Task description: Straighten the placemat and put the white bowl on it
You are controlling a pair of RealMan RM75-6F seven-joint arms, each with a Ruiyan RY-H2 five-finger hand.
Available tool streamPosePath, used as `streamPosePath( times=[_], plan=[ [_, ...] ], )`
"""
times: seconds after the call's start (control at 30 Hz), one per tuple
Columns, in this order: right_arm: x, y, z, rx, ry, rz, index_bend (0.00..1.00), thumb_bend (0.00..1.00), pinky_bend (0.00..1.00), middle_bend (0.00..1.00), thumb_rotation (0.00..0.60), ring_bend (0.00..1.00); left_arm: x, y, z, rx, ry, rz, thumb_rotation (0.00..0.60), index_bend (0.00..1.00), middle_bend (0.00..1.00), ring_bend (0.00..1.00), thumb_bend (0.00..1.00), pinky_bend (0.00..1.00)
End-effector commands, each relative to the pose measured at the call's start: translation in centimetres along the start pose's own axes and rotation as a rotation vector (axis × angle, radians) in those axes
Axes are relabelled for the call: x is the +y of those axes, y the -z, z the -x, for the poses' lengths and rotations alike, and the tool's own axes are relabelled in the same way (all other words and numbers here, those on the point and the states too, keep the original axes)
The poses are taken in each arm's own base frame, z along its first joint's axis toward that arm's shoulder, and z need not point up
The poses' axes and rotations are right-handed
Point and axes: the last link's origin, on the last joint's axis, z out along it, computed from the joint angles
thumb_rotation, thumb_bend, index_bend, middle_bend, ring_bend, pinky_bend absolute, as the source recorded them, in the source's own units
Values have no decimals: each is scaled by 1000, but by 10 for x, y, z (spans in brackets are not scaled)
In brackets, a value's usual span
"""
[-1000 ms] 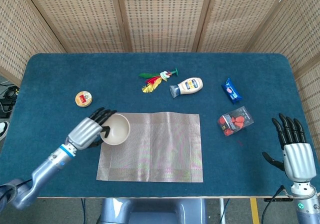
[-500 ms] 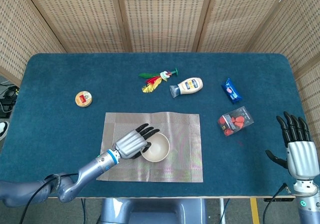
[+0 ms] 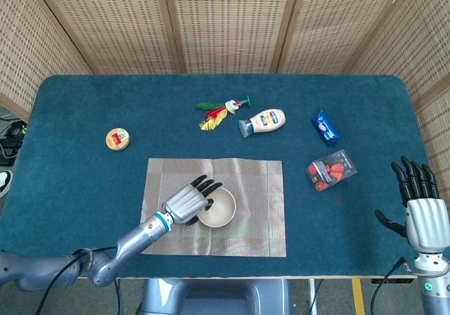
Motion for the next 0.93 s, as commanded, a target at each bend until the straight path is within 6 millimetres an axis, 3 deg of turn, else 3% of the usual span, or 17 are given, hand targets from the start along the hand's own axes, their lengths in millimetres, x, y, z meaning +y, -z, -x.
streamPosePath(
  times=[0.03,0.13,0.3,0.4,0.5,0.7,0.93],
  plan=[
    [-1,1,0,0,-1,-3,30,0,0,0,600,0,-6,10,-9,28,47,-15,600,0,0,0,0,0],
    [-2,2,0,-1,-1,-7,30,0,0,0,600,0,-14,22,-21,86,57,-37,600,0,0,0,0,0],
    [-5,5,-2,4,-1,-17,30,0,0,0,600,0,-42,58,-48,207,48,-107,600,0,0,0,0,0],
    [-6,6,-3,9,2,-22,30,0,0,0,600,0,-61,84,-59,273,22,-163,600,0,0,0,0,0],
    [-6,8,-3,8,5,-24,30,0,0,0,600,0,-84,123,-63,345,15,-254,600,0,0,0,0,0],
    [-6,9,-3,9,20,-24,30,0,0,0,600,0,-117,200,-47,407,34,-461,600,0,0,0,0,0],
    [-1,12,0,-28,88,8,18,0,0,0,600,0,-121,283,-16,481,97,-684,600,0,0,0,0,0]
  ],
)
